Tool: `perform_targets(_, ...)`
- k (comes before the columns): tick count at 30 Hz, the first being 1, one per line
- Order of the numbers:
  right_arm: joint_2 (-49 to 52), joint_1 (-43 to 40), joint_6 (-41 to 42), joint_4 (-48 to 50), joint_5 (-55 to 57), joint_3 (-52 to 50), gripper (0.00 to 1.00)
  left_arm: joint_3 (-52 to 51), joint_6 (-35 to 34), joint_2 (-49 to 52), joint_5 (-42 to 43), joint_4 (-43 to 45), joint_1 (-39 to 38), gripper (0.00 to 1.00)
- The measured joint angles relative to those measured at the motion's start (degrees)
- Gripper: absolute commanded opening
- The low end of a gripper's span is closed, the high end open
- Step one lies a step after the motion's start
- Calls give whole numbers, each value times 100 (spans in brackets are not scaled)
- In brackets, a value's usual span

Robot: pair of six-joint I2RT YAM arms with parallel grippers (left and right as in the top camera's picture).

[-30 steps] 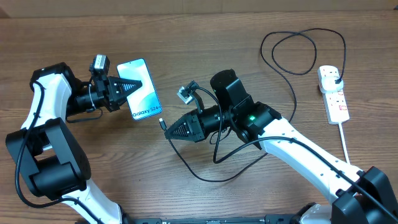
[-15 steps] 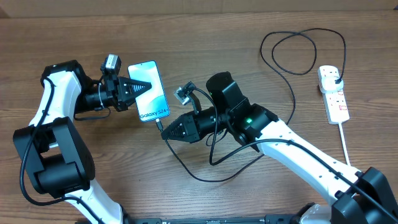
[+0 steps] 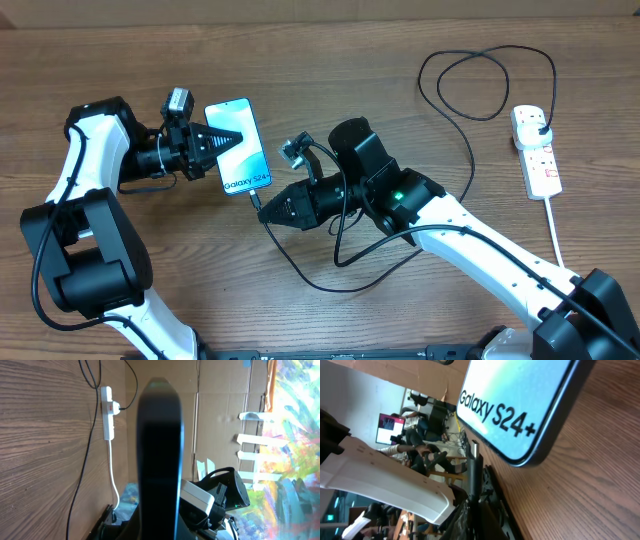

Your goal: Plug charger to phone and switch on socket

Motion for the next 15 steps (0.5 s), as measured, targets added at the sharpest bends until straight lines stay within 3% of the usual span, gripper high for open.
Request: perform_targets(15, 0, 0, 109, 133, 72, 0, 4, 0, -39, 0, 0, -66, 0, 4)
